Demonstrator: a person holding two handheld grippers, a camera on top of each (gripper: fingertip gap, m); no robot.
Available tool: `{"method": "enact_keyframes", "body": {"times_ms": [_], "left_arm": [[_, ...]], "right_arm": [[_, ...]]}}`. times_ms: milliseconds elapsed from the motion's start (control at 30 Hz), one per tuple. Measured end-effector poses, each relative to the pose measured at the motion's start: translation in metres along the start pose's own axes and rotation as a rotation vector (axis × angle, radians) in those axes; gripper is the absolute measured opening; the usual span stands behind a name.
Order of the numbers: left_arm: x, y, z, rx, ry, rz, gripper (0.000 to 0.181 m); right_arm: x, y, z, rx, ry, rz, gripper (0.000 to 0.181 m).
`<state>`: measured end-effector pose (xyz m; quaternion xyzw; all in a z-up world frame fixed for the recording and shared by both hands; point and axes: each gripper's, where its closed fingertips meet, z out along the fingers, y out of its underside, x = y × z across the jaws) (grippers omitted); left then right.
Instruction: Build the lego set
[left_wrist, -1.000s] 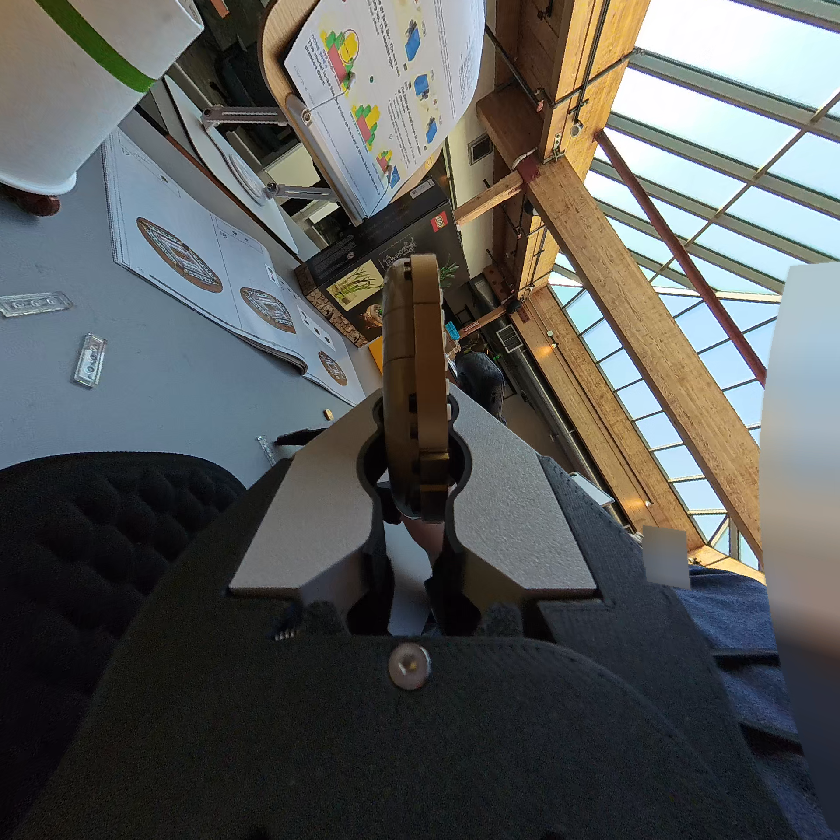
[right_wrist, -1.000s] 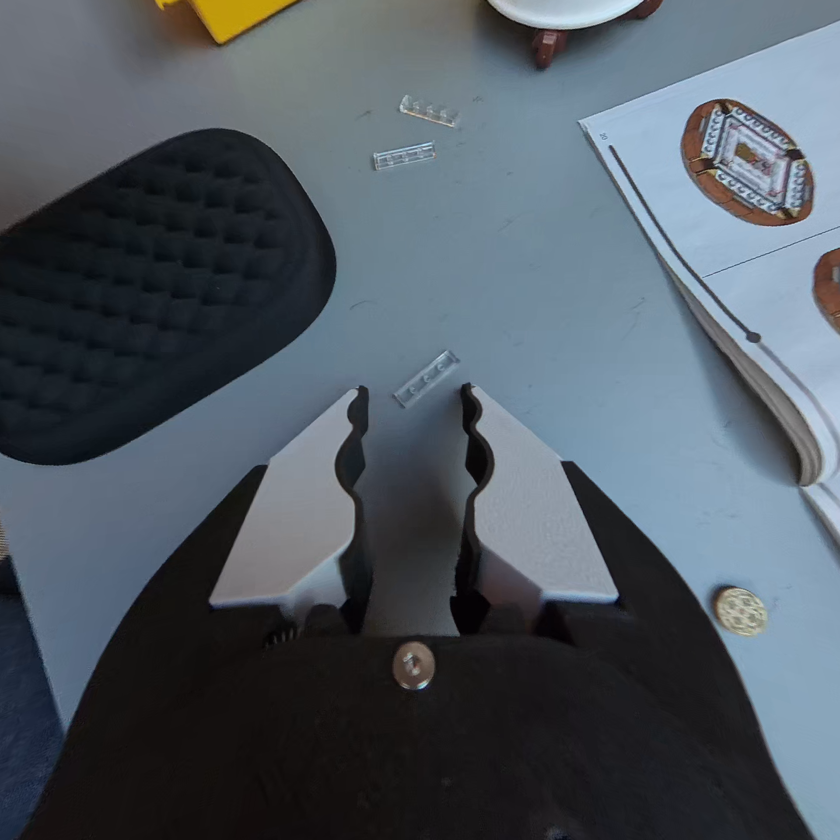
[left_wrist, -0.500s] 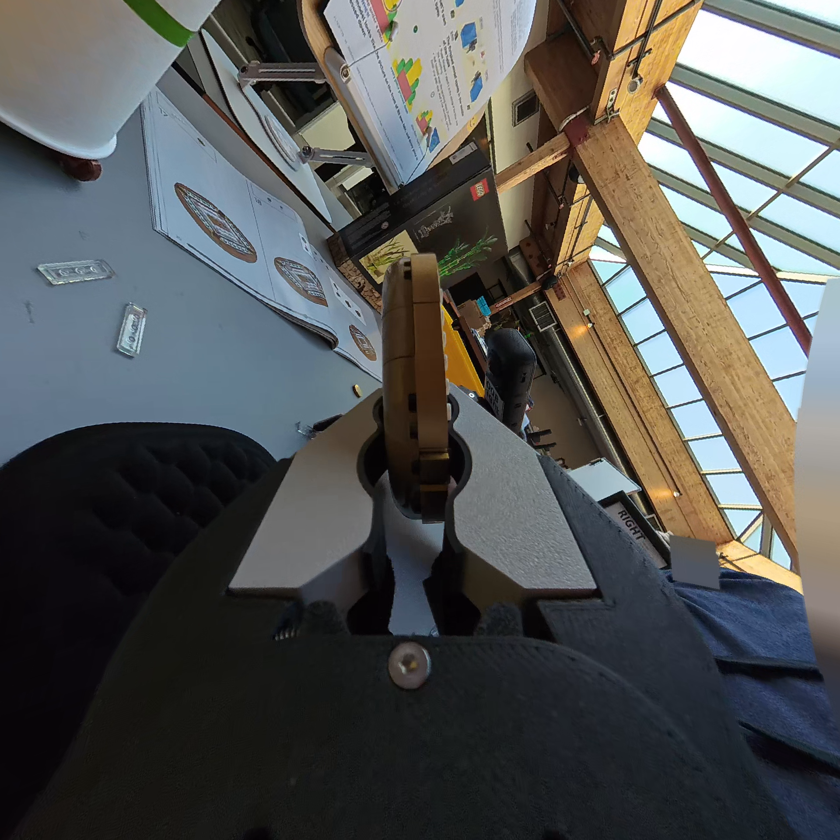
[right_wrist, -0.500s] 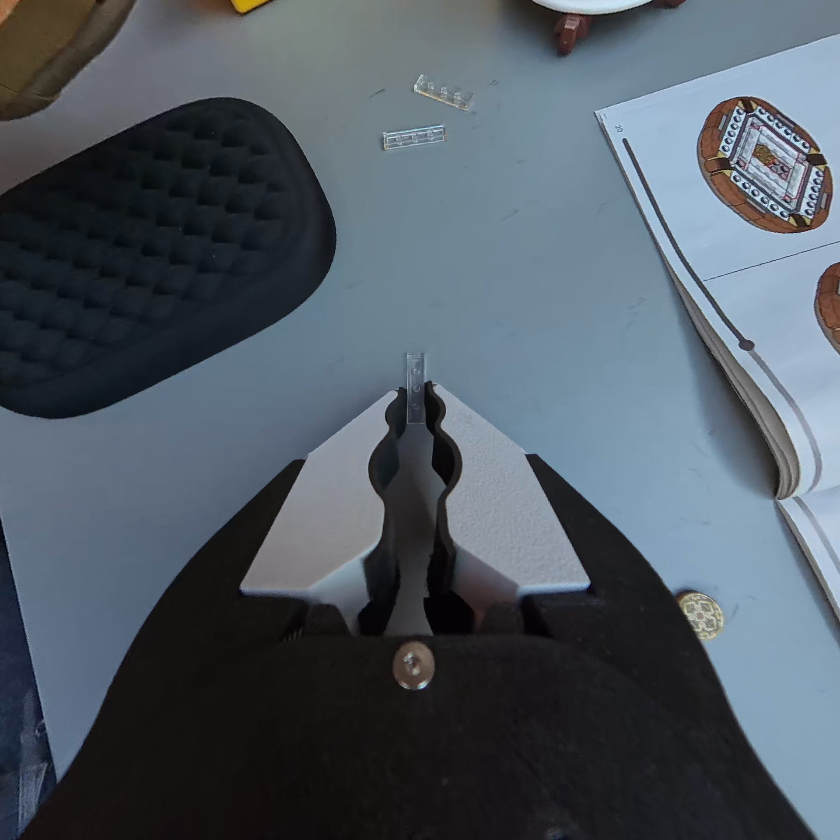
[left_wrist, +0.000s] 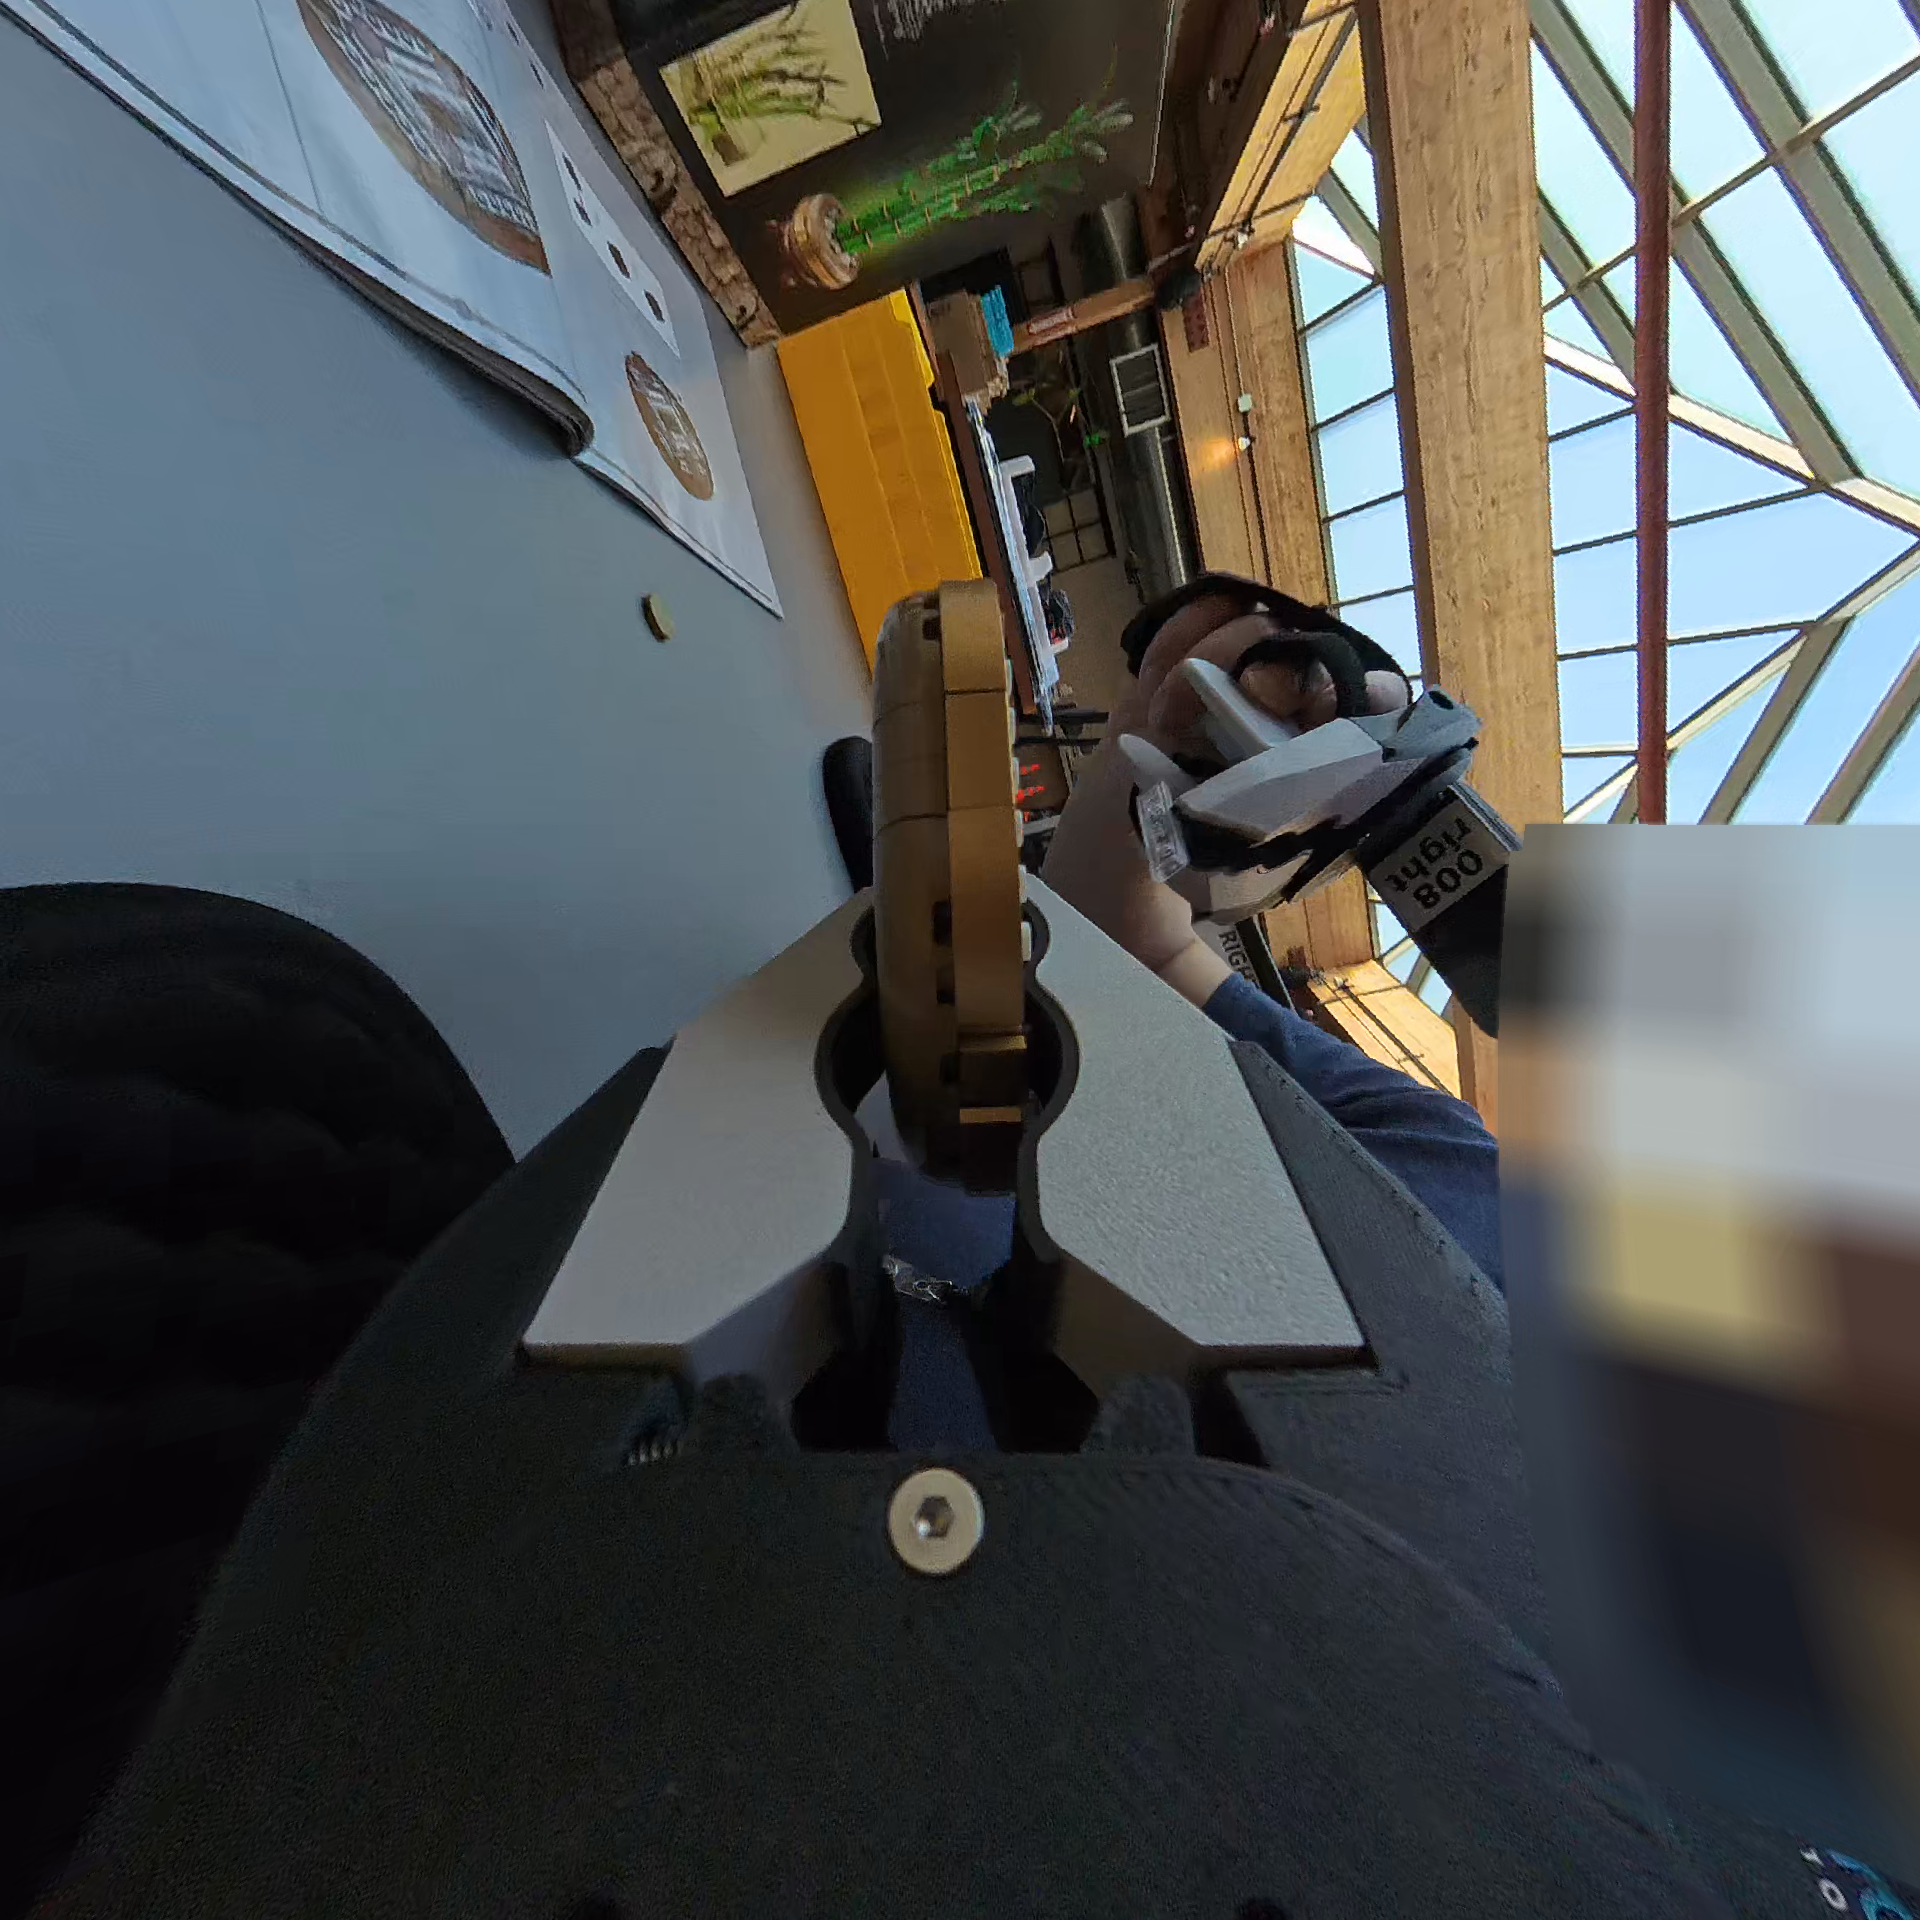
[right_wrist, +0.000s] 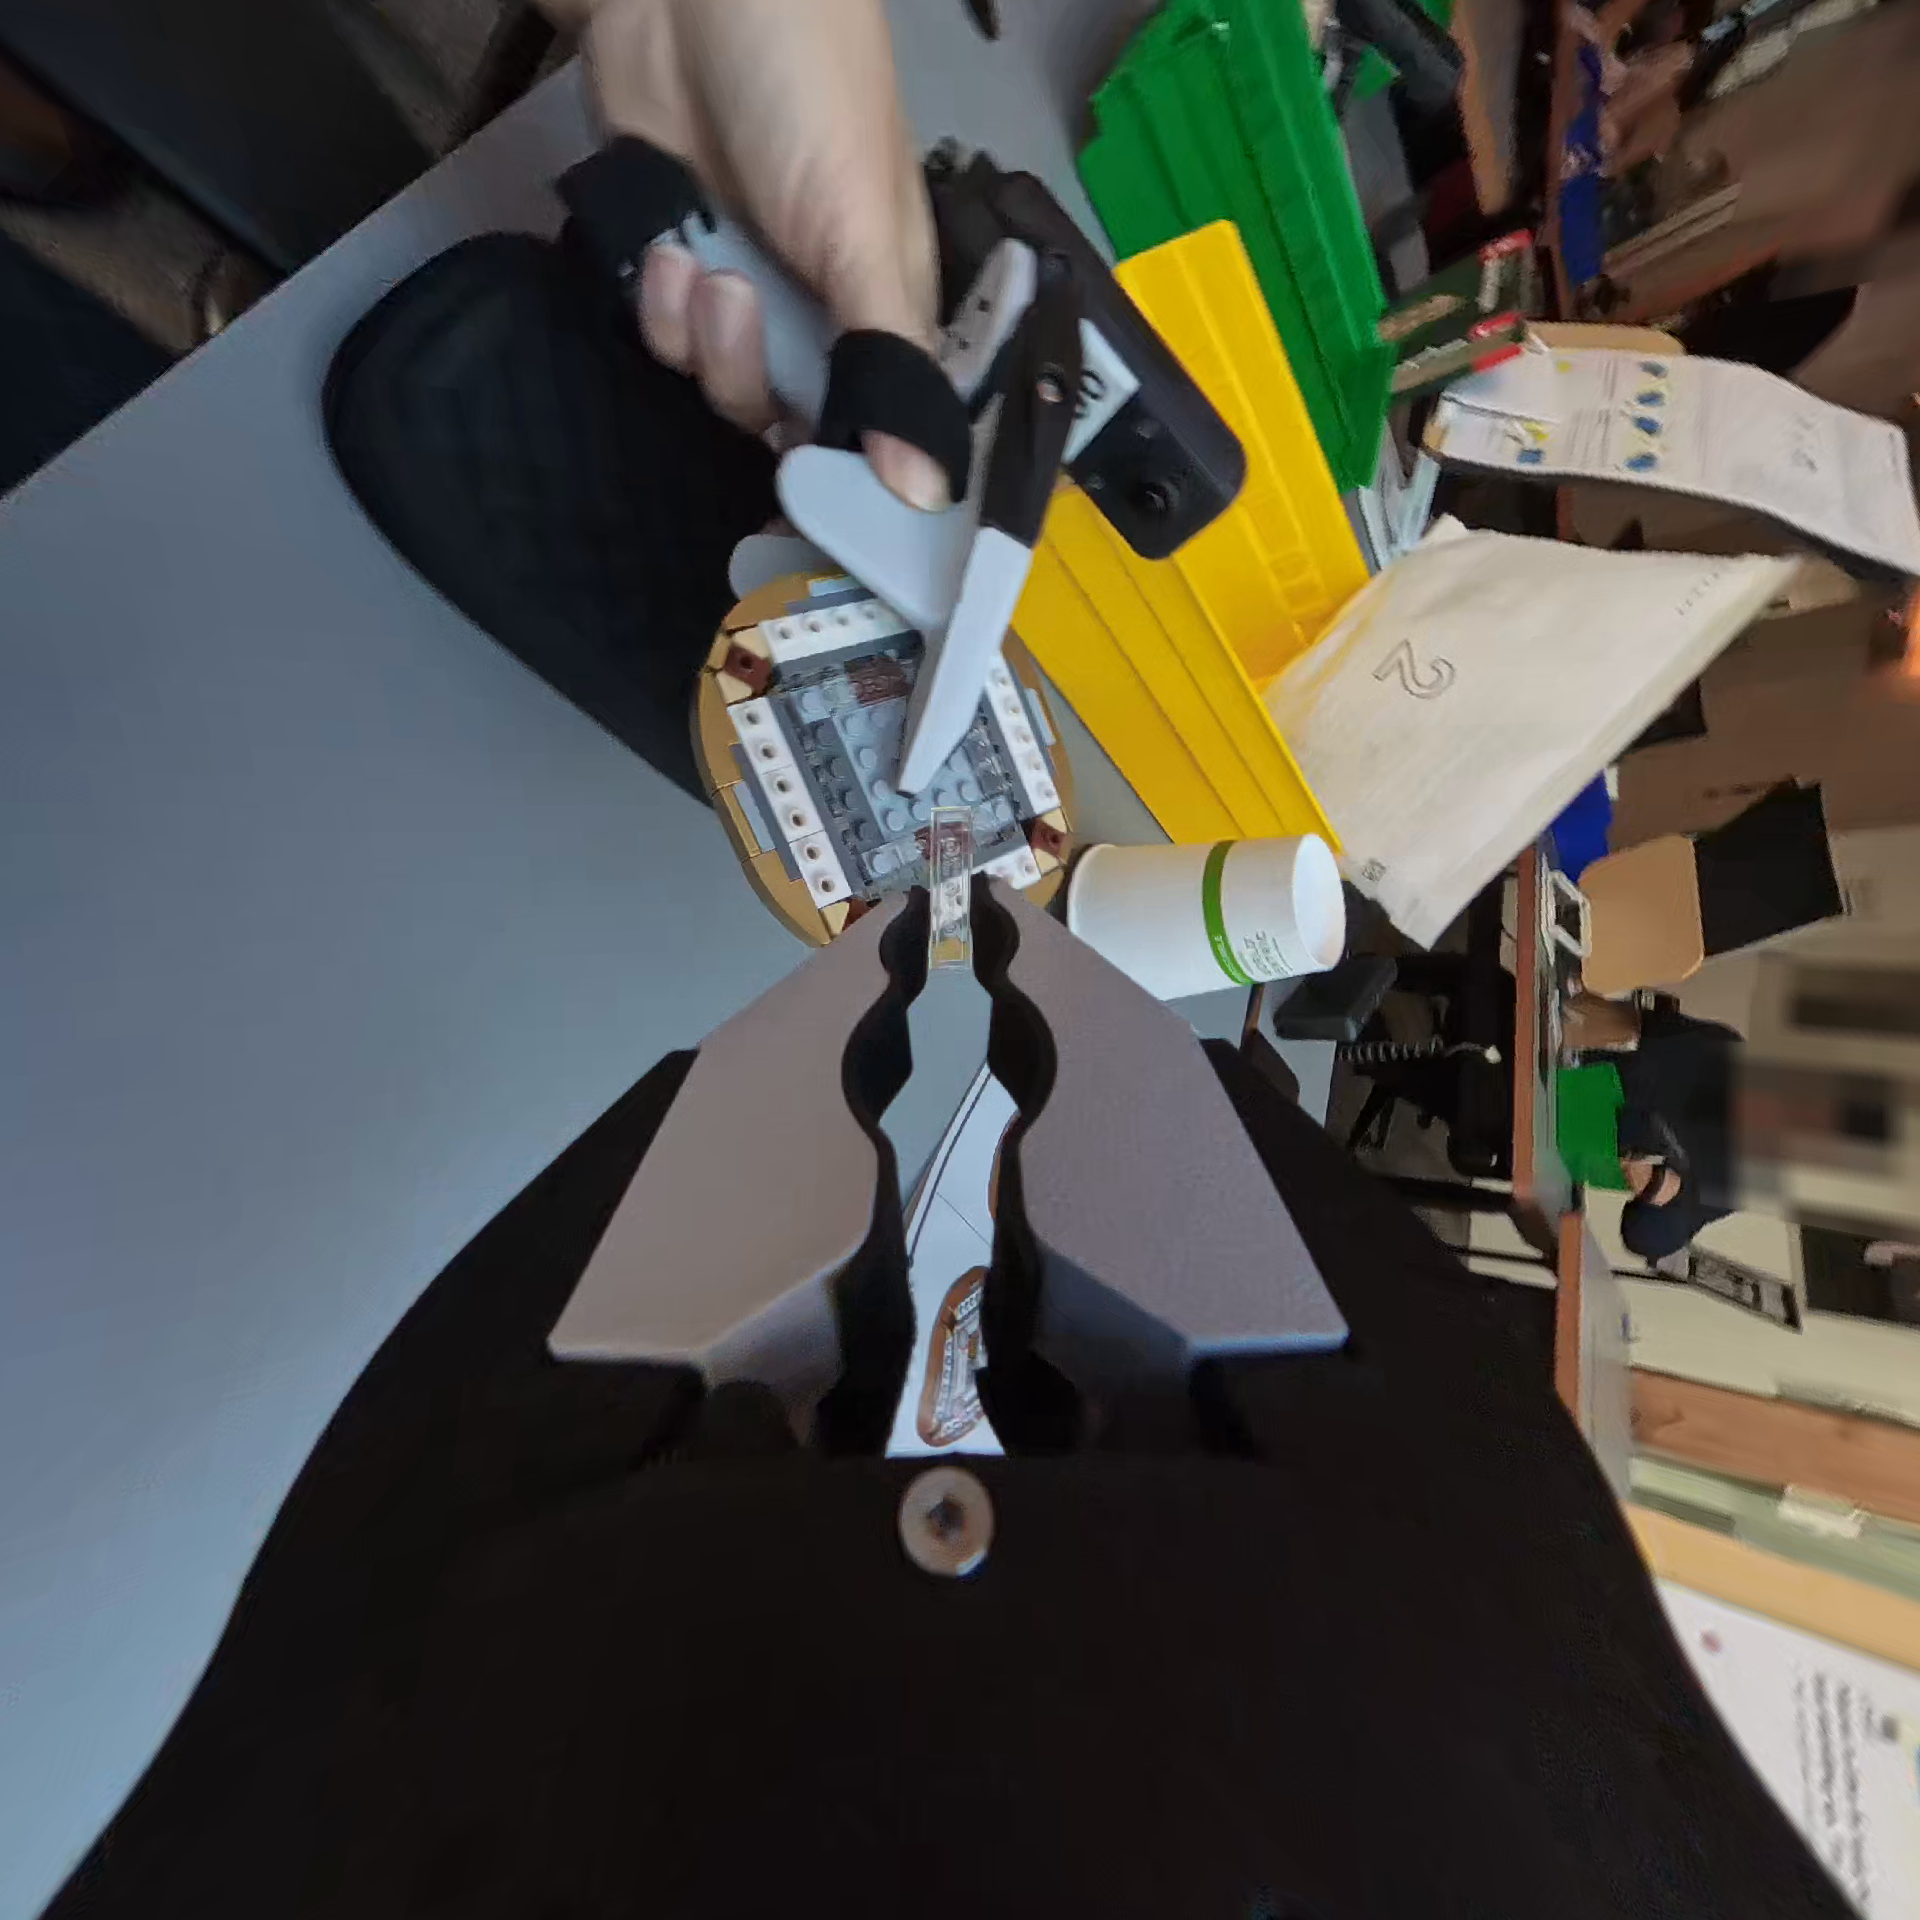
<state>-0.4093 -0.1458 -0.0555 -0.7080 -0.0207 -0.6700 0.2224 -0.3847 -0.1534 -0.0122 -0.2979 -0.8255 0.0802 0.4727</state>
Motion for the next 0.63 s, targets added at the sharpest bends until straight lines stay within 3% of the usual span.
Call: {"method": "enact_keyframes", "body": {"times_ms": [67,300,467,533,633], "left_arm": [[0.002,0.005,0.007,-0.061,-0.002,-0.014,0.019],[0.022,0.01,0.021,-0.17,0.054,-0.076,0.019],[0.036,0.013,0.029,-0.285,0.039,-0.091,0.019],[0.044,0.011,0.032,-0.323,0.051,-0.108,0.019],[0.058,0.002,0.037,-0.343,0.088,-0.143,0.019]], "right_arm": [[-0.014,0.001,0.005,-0.022,-0.121,-0.046,0.007],[-0.033,-0.008,0.0,0.051,-0.422,0.135,0.007],[-0.025,-0.012,-0.009,0.096,-0.483,0.304,0.008],[-0.015,-0.014,-0.016,0.121,-0.463,0.363,0.022],[-0.001,-0.021,-0.037,0.176,-0.408,0.383,0.022]]}}
